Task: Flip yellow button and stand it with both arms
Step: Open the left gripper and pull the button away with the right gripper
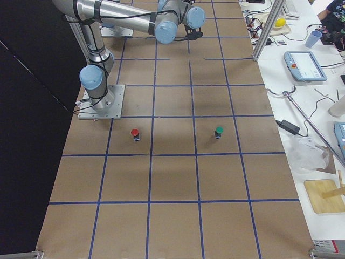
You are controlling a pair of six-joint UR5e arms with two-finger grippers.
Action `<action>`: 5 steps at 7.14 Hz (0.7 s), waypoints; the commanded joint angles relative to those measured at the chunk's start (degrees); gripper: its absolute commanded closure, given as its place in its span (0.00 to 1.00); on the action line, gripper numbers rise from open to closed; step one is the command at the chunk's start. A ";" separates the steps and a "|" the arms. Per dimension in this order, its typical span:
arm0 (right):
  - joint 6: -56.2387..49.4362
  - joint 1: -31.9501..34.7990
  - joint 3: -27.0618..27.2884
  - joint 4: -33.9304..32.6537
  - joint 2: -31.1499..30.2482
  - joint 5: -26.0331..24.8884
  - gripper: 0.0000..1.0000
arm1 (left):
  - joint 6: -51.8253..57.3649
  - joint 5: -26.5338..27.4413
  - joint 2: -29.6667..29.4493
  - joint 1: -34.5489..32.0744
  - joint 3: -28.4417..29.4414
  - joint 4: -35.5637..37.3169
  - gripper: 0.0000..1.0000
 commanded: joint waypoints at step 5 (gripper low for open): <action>-52.49 -5.54 -2.75 -0.11 -2.12 -27.95 0.93 | 15.61 9.41 -2.47 0.15 3.49 -0.75 0.06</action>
